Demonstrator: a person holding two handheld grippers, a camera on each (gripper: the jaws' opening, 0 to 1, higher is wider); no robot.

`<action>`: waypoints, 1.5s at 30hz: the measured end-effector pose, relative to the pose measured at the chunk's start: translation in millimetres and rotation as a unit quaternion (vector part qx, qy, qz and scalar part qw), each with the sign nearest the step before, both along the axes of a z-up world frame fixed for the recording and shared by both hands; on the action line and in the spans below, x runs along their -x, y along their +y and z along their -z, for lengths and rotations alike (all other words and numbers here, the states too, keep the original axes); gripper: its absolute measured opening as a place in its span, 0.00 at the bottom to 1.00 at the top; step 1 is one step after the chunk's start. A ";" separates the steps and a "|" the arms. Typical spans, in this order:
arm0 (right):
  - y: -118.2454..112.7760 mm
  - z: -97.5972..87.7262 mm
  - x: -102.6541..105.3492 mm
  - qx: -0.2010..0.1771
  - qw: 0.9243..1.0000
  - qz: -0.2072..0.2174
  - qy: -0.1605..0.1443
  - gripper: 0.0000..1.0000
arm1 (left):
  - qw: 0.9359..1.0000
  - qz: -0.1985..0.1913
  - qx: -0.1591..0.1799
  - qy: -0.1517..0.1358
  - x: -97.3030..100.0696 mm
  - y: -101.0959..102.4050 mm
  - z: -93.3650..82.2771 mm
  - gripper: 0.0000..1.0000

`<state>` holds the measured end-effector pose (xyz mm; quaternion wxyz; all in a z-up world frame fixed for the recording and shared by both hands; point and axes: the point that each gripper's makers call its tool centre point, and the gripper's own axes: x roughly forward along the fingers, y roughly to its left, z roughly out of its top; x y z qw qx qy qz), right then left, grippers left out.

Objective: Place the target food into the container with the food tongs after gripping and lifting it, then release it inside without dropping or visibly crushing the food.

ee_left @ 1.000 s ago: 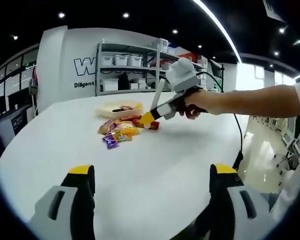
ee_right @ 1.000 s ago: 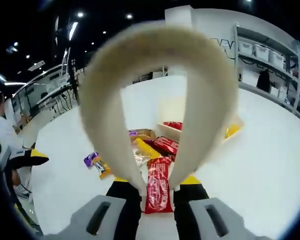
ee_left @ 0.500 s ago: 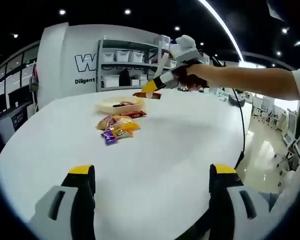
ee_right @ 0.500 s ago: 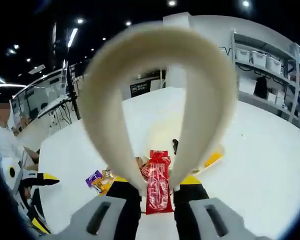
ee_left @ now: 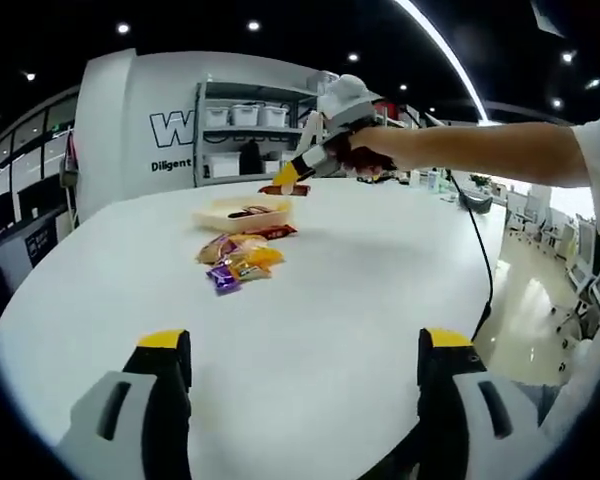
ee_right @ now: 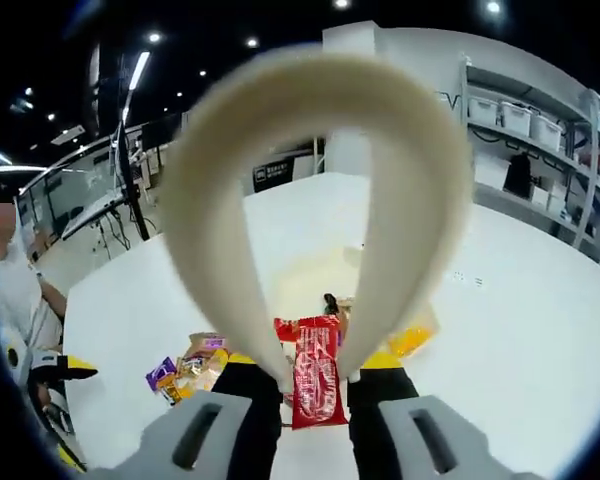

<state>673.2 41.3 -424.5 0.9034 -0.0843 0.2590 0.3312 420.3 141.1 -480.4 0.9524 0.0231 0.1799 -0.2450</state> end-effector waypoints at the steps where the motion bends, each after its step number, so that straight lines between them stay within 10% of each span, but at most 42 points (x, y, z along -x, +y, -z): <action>1: 0.9 2.1 -1.7 0.001 1.000 0.000 0.000 0.18 | 1.000 0.001 0.002 -0.002 0.2 0.0 -1.0 0.92; 27: 29.4 35.0 -45.4 -0.020 0.999 0.003 0.027 0.18 | 1.000 0.015 0.007 -0.018 -17.0 -0.1 9.0 0.99; 37: 34.1 48.3 -51.0 -0.009 0.999 0.010 0.039 0.19 | 0.995 0.014 0.093 -0.025 -25.8 -1.7 4.2 0.99; 45: 35.5 57.8 -55.0 -0.006 0.999 0.014 0.042 0.19 | 0.998 0.012 0.049 -0.037 -28.2 -0.7 8.1 0.99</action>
